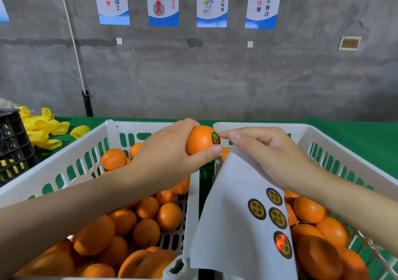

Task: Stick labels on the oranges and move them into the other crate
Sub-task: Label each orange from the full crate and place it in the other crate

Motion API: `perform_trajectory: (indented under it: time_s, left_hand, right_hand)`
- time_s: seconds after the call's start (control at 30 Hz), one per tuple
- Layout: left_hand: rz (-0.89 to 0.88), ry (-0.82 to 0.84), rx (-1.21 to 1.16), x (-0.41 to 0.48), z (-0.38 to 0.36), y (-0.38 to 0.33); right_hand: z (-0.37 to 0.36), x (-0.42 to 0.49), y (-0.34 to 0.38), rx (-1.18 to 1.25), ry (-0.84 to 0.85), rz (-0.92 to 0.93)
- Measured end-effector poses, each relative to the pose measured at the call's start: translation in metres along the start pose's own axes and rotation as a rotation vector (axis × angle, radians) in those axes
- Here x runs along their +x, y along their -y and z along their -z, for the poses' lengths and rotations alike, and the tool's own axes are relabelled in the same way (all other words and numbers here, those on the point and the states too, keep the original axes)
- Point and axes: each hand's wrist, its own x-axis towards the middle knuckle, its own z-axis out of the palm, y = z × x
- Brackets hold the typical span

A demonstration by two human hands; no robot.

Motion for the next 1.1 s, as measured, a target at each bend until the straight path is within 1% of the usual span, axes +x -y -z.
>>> perform_trajectory:
  time_s: [0.07, 0.13, 0.2, 0.27, 0.33, 0.43, 0.47, 0.53, 0.6, 0.67, 0.73, 0.8, 0.87, 0.9, 1.0, 1.07, 1.1]
  left_hand:
    - [-0.006, 0.004, 0.000, 0.000, -0.001, 0.000]
    - [-0.001, 0.011, -0.034, 0.000, -0.001, 0.000]
    - [0.002, 0.031, -0.106, 0.001, 0.000, 0.000]
    - [-0.037, 0.067, -0.156, 0.000, 0.001, -0.001]
    - [-0.109, 0.137, -0.171, -0.002, 0.002, -0.003]
    - [-0.222, 0.299, -0.188, -0.007, 0.000, -0.009]
    - [-0.252, 0.324, -0.199, -0.007, -0.001, -0.011]
    - [-0.311, 0.300, -0.204, -0.007, -0.002, -0.011]
    - [-0.363, 0.243, -0.151, -0.006, -0.001, -0.010]
    - [-0.372, 0.206, -0.114, -0.005, -0.001, -0.009]
    - [-0.303, 0.227, -0.132, -0.004, -0.001, -0.007]
    - [-0.178, 0.322, -0.235, -0.005, -0.001, -0.007]
    - [-0.010, 0.399, -0.508, -0.004, -0.001, -0.011]
    - [0.064, 0.402, -0.639, -0.002, -0.001, -0.013]
    - [0.260, 0.421, -0.903, 0.004, 0.001, -0.017]
    - [0.339, 0.416, -0.935, 0.007, 0.003, -0.017]
    - [0.333, 0.413, -0.905, 0.008, 0.005, -0.013]
  right_hand:
    - [0.000, 0.000, 0.002, -0.006, 0.023, -0.010]
    - [0.003, 0.001, 0.001, -0.011, 0.006, -0.007]
    - [0.007, 0.004, 0.004, 0.059, -0.046, 0.031]
    - [0.012, 0.005, 0.006, 0.183, -0.084, 0.060]
    - [0.016, 0.005, 0.006, 0.237, -0.103, 0.086]
    - [0.014, 0.005, 0.004, 0.201, -0.102, 0.081]
    - [0.013, 0.005, 0.003, 0.199, -0.104, 0.062]
    - [0.011, 0.007, -0.001, 0.204, -0.092, 0.023]
    - [0.009, 0.008, -0.005, 0.213, -0.060, -0.006]
    - [0.007, 0.009, -0.012, 0.228, -0.038, -0.019]
    - [0.006, 0.011, -0.017, 0.216, -0.035, -0.026]
    - [0.004, 0.012, -0.020, 0.185, -0.039, -0.030]
    - [0.004, 0.013, -0.022, 0.165, -0.063, -0.031]
    - [0.005, 0.014, -0.022, 0.162, -0.084, -0.030]
    - [0.006, 0.016, -0.020, 0.166, -0.184, -0.036]
    - [0.009, 0.016, -0.017, 0.138, -0.258, -0.042]
    - [0.010, 0.016, -0.016, 0.123, -0.290, -0.041]
